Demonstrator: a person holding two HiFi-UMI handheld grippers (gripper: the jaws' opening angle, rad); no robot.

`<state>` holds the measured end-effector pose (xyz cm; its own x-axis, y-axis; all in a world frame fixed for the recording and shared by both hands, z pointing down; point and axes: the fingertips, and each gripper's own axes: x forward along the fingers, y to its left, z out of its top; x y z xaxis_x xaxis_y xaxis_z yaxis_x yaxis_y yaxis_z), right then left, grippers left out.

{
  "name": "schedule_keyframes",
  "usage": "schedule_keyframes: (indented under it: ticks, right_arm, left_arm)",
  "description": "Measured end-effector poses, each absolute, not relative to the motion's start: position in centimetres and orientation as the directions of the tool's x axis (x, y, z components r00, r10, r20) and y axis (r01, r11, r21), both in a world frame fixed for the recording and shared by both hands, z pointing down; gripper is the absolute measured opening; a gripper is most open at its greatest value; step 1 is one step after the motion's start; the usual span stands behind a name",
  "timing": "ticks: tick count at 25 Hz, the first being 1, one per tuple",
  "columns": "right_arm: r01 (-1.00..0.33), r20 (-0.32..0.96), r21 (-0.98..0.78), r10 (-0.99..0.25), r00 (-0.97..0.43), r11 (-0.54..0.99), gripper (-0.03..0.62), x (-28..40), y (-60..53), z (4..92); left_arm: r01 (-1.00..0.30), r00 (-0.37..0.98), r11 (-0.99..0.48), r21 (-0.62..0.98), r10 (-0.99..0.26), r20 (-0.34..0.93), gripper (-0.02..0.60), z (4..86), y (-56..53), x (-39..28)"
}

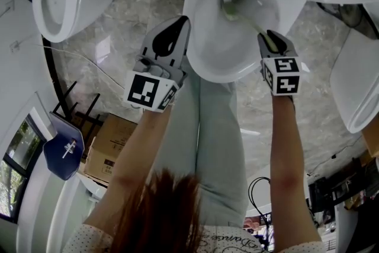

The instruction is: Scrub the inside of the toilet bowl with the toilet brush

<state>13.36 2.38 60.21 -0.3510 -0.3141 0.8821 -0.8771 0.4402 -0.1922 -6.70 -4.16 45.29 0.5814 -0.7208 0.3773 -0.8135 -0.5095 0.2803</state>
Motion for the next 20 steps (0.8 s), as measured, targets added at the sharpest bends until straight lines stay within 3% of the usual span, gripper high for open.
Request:
schedule_keyframes:
  ticks: [20]
  right_arm:
    - [-0.671,0.921,-0.047,-0.229,-0.316,0.74,0.109,13.23,3.11,59.96]
  left_arm:
    - [-0.812,0.583,-0.511,0.28,-0.719,0.378,0.002,45.22,-3.83,-6.5]
